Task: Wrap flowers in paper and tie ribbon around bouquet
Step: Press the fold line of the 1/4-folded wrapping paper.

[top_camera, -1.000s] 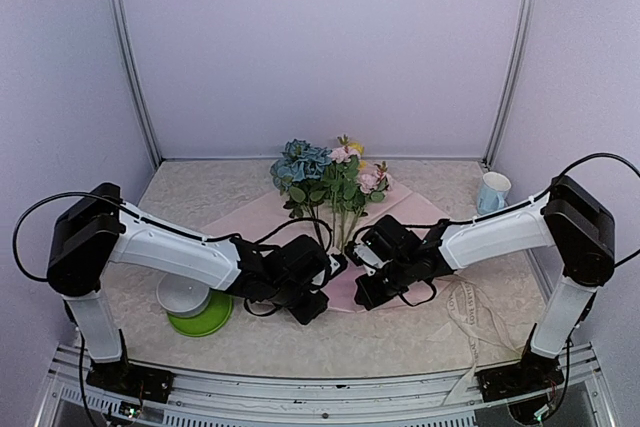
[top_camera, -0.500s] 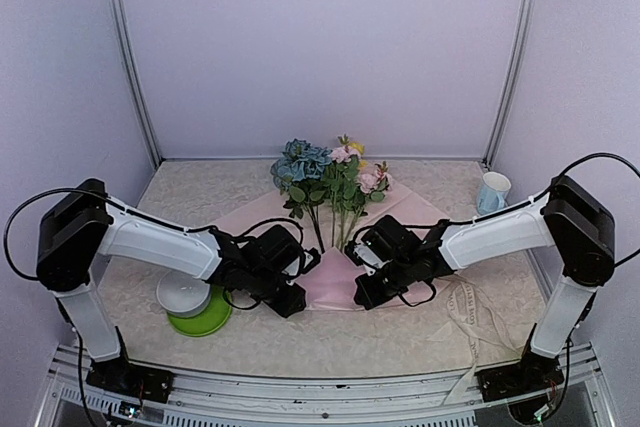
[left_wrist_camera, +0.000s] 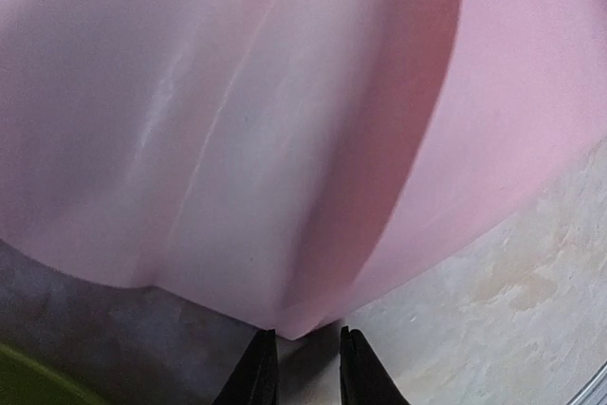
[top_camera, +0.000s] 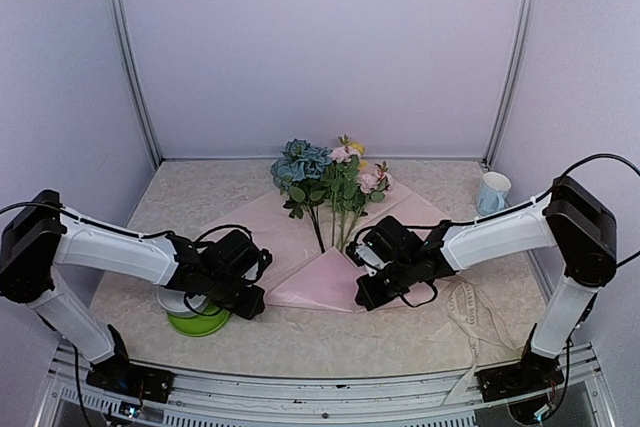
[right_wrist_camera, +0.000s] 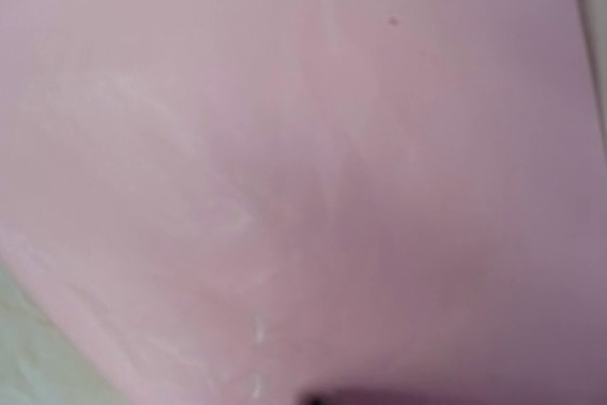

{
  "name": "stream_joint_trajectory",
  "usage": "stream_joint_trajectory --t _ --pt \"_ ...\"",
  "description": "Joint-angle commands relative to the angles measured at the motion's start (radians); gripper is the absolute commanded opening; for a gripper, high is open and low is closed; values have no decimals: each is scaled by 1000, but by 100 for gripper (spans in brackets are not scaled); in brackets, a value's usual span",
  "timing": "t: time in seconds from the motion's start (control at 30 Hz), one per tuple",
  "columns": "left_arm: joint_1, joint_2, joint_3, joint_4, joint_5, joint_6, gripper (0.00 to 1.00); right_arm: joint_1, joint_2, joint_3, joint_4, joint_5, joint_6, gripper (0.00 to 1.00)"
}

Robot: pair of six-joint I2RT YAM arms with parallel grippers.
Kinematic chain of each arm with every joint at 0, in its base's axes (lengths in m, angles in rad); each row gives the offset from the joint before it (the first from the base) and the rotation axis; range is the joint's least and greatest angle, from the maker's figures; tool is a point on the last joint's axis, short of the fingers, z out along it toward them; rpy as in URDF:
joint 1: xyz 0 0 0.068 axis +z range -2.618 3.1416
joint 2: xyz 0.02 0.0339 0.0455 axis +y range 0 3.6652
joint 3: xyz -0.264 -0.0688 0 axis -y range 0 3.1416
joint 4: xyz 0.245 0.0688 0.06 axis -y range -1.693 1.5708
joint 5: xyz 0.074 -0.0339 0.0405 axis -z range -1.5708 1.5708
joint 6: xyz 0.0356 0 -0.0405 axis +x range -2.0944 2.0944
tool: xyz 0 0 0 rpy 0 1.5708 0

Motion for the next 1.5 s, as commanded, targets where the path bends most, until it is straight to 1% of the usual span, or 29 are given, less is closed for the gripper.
stream_joint_trajectory --t 0.0,0.13,0.23,0.3,0.37,0.47,0.63,0.8,0.97,1.03,1.17,1.3,1.4,1.47 --pt "6 -49 -62 -87 -51 -70 24 -1 -4 -27 -94 21 -9 0" --pt "-7 -114 -50 -102 -84 -66 23 0 -3 -25 -98 23 -12 0" --pt "-72 -155 27 -102 -116 -26 23 0 3 -20 -100 19 -15 0" --pt "-113 -150 96 -94 -121 18 24 0 7 -17 -101 15 -16 0" --pt "-126 -115 144 -61 -102 63 25 0 11 -10 -100 12 -16 0" --pt "-103 -39 169 -10 -78 113 25 1 13 2 -105 12 -14 0" --pt "-54 118 211 -18 -48 140 25 1 5 14 -126 22 -16 0" --pt "-47 174 185 -32 -39 135 25 2 -12 4 -148 43 -16 0" --pt "-47 156 133 -30 -37 120 24 -11 -51 -18 -216 99 6 0" --pt "-47 148 117 -25 -31 118 24 -26 -75 -52 -244 113 21 0" --pt "-47 145 99 -9 -23 117 24 -70 -156 -139 -297 133 62 0" --pt "-47 151 92 11 -18 118 24 -147 -256 -217 -357 151 89 0" --pt "-47 157 91 19 -23 119 24 -187 -336 -223 -418 191 93 0" --pt "-47 159 90 25 -29 118 24 -200 -391 -186 -454 222 84 0"
